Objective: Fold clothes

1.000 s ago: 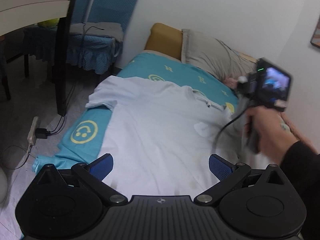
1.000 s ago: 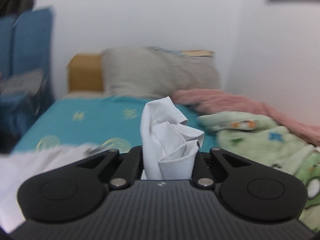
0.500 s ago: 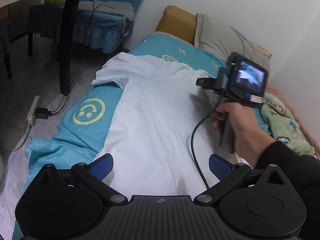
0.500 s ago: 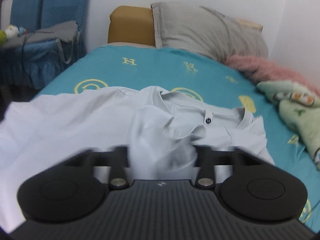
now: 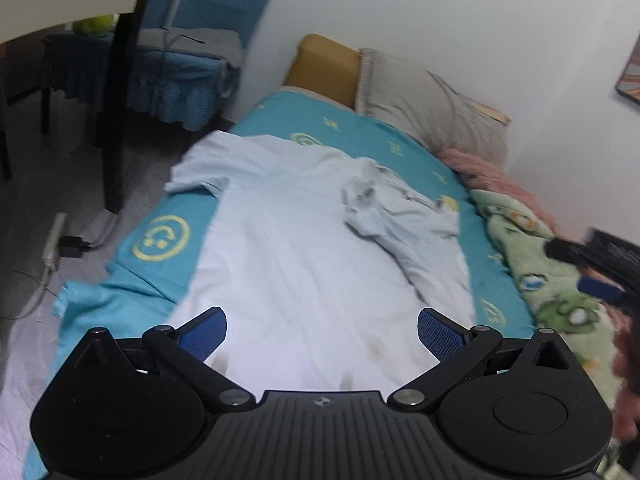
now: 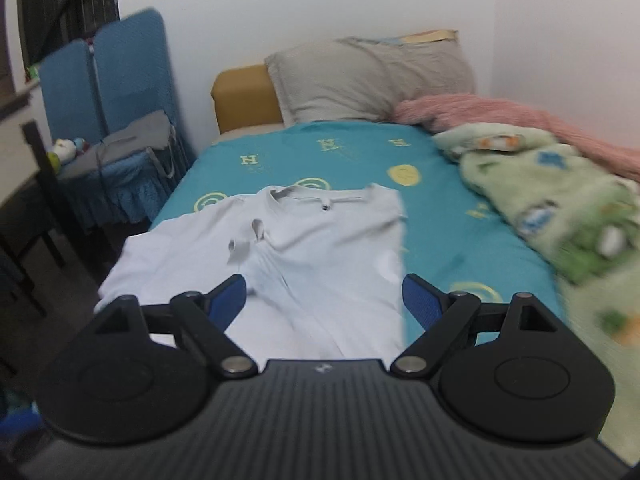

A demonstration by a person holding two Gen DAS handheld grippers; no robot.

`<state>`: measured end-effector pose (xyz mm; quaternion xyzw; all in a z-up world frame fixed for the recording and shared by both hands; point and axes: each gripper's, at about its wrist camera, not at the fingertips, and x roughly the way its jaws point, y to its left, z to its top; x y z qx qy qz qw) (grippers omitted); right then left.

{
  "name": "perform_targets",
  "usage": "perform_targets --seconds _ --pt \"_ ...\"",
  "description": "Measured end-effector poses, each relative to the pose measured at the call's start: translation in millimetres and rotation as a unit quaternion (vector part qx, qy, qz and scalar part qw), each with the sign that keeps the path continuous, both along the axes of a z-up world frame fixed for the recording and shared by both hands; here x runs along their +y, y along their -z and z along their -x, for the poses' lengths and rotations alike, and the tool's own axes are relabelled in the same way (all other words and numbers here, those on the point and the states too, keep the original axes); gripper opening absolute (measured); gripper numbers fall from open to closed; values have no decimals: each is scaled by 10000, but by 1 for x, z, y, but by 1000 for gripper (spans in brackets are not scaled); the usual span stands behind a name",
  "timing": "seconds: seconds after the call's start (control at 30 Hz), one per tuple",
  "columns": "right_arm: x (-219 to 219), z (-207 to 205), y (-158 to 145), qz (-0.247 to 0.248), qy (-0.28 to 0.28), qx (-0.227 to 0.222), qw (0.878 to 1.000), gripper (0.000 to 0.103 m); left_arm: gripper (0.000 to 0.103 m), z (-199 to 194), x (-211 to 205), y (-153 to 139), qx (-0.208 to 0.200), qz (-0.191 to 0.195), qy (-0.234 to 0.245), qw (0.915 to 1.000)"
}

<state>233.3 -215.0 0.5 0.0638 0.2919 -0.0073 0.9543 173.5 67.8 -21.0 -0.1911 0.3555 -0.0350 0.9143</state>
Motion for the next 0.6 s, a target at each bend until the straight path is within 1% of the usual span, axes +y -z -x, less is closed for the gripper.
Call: perform_targets --seconds 0.07,0.1,0.17,0.2,0.27,0.37,0.4,0.47,0.5,0.57,0.6 --pt "-21 46 -8 -312 31 -76 9995 87 103 10 -12 0 -3 93 168 9998" --pt "-33 67 -9 -489 82 -128 9987 87 103 14 -20 3 -7 56 248 9997" --pt "-56 107 -8 -816 234 -294 9960 87 103 21 -35 8 14 -46 427 9991" --pt "-66 123 -5 -906 318 -346 9948 87 103 25 -43 10 36 -104 525 9986" --pt "-81 150 -1 -1005 468 -407 9930 87 103 32 -60 13 38 -340 683 9971" --pt "-102 181 3 -1104 662 -585 9900 87 102 44 -84 15 -48 -747 885 9933" --pt "-109 188 3 -1130 718 -654 9888 87 100 47 -93 16 -78 -867 965 9915" --pt "-125 195 3 -1144 920 -834 9856 87 97 51 -114 17 -117 -1022 1218 9872" --pt "-133 197 3 -1148 1042 -912 9837 87 96 51 -126 18 -74 -1087 1329 9851" --pt "-150 200 7 -1175 1288 -980 9798 87 90 50 -152 18 4 -1203 1582 9801" --pt "-158 203 9 -1211 1409 -985 9776 87 90 48 -164 17 32 -1232 1700 9777"
